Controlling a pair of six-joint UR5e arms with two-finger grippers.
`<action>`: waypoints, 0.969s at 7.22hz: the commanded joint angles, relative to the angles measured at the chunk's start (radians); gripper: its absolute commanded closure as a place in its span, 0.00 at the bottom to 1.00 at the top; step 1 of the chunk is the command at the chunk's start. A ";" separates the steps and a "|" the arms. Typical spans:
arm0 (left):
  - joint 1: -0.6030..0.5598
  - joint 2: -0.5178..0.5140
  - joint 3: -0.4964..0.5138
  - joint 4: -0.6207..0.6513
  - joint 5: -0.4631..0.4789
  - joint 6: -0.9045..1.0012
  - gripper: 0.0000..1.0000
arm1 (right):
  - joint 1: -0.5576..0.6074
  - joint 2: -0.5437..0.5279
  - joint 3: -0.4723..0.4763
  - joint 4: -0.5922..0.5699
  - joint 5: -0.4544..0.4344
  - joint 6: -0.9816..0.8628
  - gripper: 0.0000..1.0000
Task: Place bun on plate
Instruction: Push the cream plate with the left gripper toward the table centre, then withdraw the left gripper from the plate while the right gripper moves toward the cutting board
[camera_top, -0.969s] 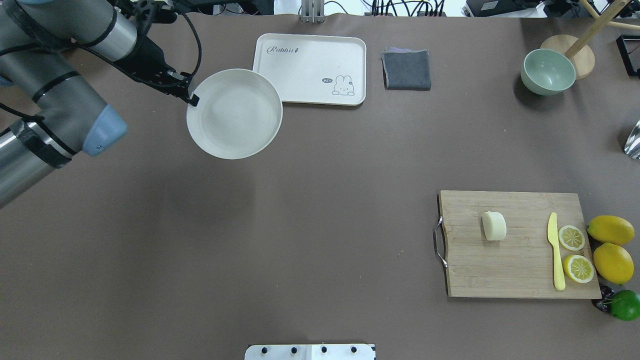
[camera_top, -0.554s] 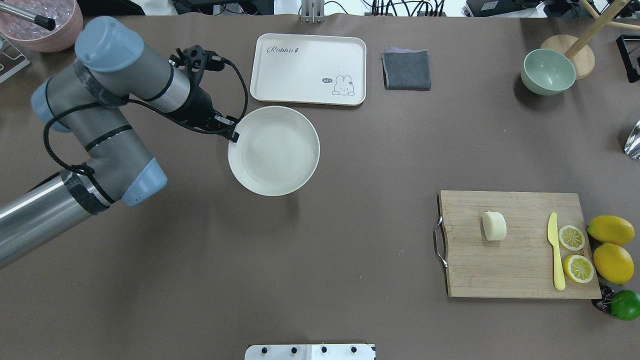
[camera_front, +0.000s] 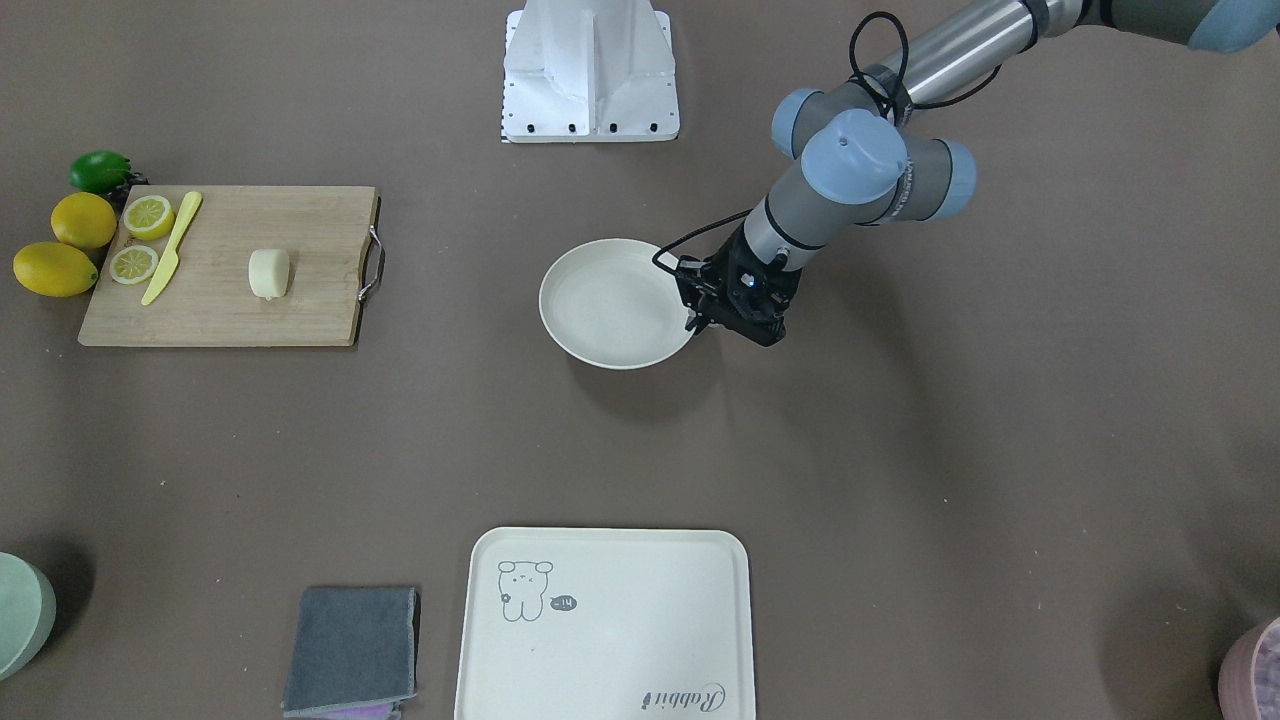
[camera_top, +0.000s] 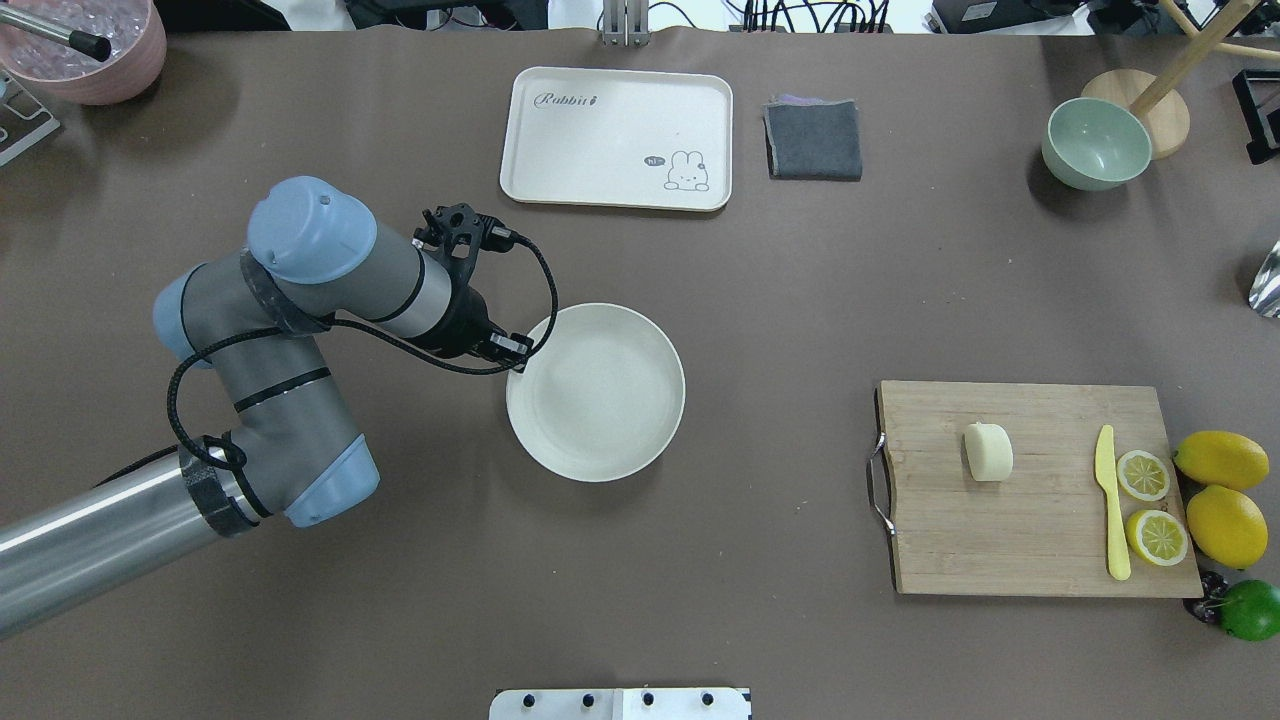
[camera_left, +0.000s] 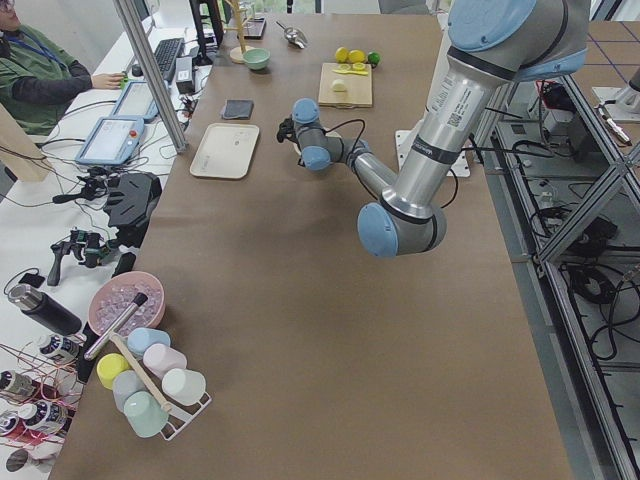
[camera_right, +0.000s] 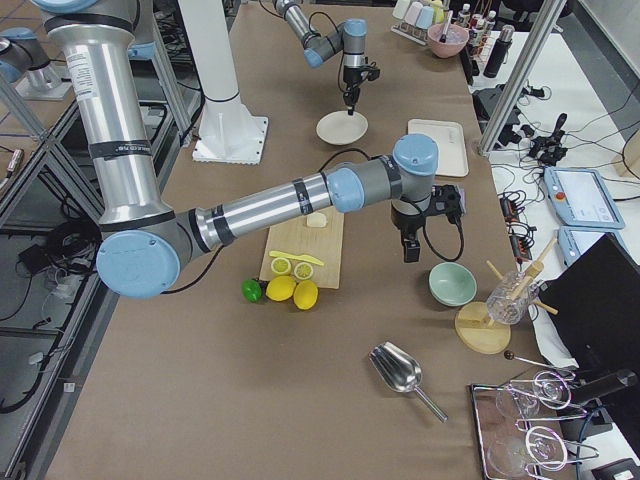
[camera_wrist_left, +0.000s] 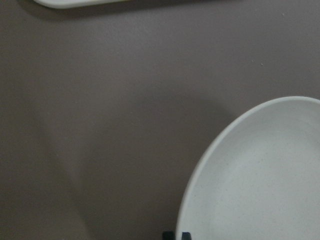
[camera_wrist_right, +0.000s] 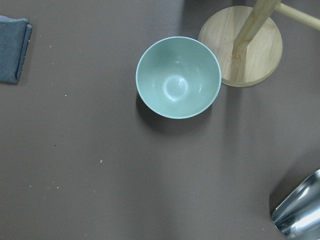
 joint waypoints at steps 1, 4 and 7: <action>0.008 0.011 -0.004 -0.055 0.029 0.000 0.02 | -0.010 0.017 0.003 -0.001 -0.004 -0.002 0.00; -0.166 0.103 -0.113 -0.069 0.020 -0.074 0.02 | -0.063 0.087 -0.009 -0.004 -0.001 -0.001 0.00; -0.405 0.113 -0.063 -0.057 -0.043 0.056 0.02 | -0.200 0.078 0.009 -0.001 -0.001 0.098 0.00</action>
